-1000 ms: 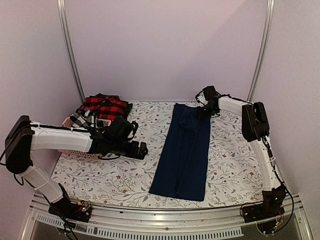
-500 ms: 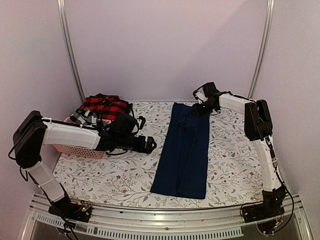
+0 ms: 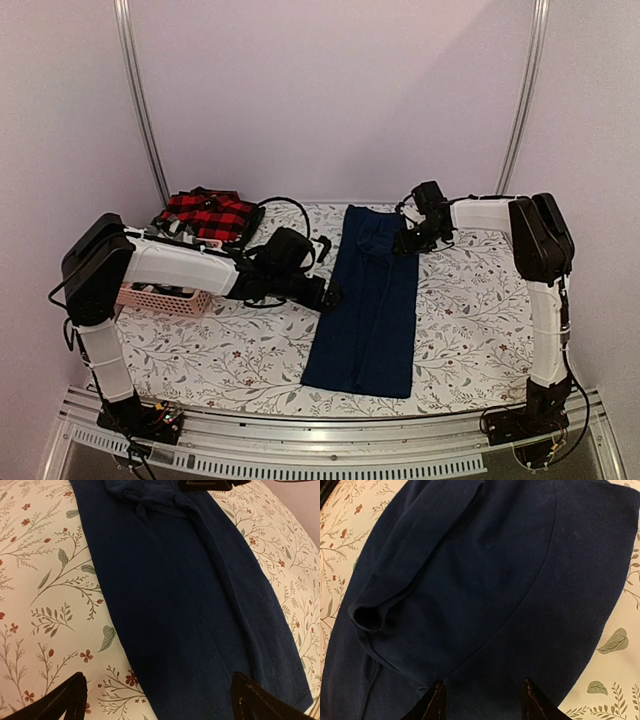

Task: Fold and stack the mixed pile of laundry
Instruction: Rotate the rectangle-folded T-shirt at the center of the board.

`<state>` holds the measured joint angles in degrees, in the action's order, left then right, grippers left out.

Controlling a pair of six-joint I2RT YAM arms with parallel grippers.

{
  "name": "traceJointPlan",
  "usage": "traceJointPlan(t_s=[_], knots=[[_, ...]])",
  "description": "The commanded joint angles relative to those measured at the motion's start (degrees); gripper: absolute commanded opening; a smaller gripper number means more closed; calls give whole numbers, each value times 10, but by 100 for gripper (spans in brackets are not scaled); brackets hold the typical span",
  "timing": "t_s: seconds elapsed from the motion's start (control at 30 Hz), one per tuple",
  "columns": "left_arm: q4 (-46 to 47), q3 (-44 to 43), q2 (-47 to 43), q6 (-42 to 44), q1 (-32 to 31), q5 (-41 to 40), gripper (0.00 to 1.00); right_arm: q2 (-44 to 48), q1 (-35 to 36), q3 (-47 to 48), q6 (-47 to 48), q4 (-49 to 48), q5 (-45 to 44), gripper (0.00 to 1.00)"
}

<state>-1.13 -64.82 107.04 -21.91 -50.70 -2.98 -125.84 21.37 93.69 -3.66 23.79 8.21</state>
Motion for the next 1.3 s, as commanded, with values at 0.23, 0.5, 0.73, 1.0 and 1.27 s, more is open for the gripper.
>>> traceJointPlan(t_s=[0.23, 0.5, 0.73, 1.0, 1.27], knots=[[2, 15, 2, -1, 14, -23, 100, -156, -2, 127, 23, 12, -18, 49], [-8, 37, -12, -20, 53, -36, 100, -227, -6, 243, 21, 38, -1, 49], [29, 77, -65, -21, 43, 12, 100, -65, -9, 98, -4, -33, 35, 69], [-16, 116, -99, -60, -17, 25, 100, 194, -43, -107, -69, -76, 132, 83], [-32, 198, -167, -148, -65, 115, 77, 397, 11, -384, -163, -60, 179, 68]])
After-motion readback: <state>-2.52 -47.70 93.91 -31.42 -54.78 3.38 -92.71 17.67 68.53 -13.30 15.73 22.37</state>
